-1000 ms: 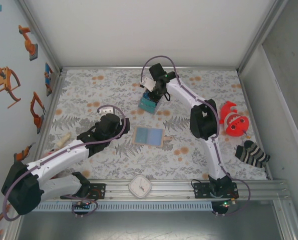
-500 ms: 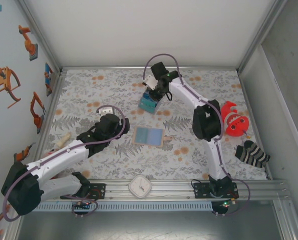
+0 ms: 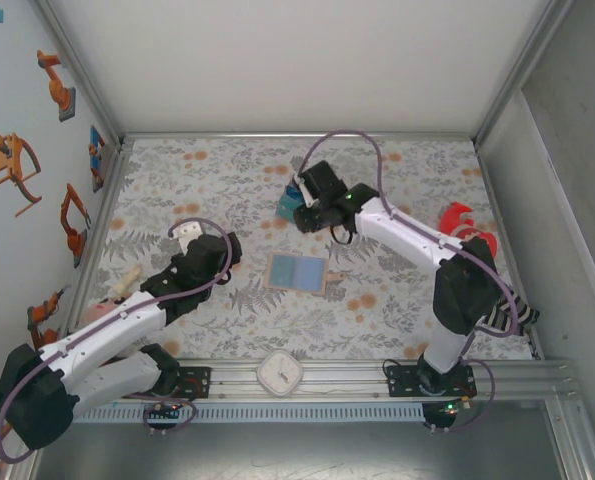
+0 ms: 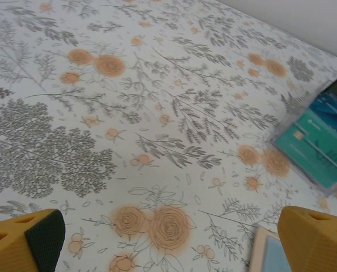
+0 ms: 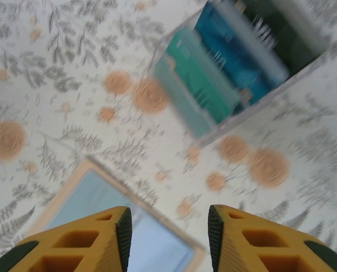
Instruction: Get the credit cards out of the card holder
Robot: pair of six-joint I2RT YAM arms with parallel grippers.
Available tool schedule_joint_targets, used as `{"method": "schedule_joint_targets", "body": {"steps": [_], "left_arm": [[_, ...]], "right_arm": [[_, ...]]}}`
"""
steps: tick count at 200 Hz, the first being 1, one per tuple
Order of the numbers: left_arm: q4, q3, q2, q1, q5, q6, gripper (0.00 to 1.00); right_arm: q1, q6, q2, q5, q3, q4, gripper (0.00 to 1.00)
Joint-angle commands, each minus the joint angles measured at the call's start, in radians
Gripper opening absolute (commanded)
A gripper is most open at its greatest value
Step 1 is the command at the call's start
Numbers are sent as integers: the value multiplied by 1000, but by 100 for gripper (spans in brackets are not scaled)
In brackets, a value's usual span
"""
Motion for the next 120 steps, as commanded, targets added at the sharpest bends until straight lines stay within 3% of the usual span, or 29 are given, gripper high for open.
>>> {"method": "schedule_joint_targets", "body": {"steps": [1,58,120], "left_arm": [[-46,-19,-21,7,-74,-85,97],[-95,-72,-87,11,-145,-196,97],[-168,-97,-157,14,-191,-263,97]], "right_arm": [[67,186,3,85,-58,11,43],[225,257,152,88,-19,28,57],[243,235,287,51,80,-5,56]]}}
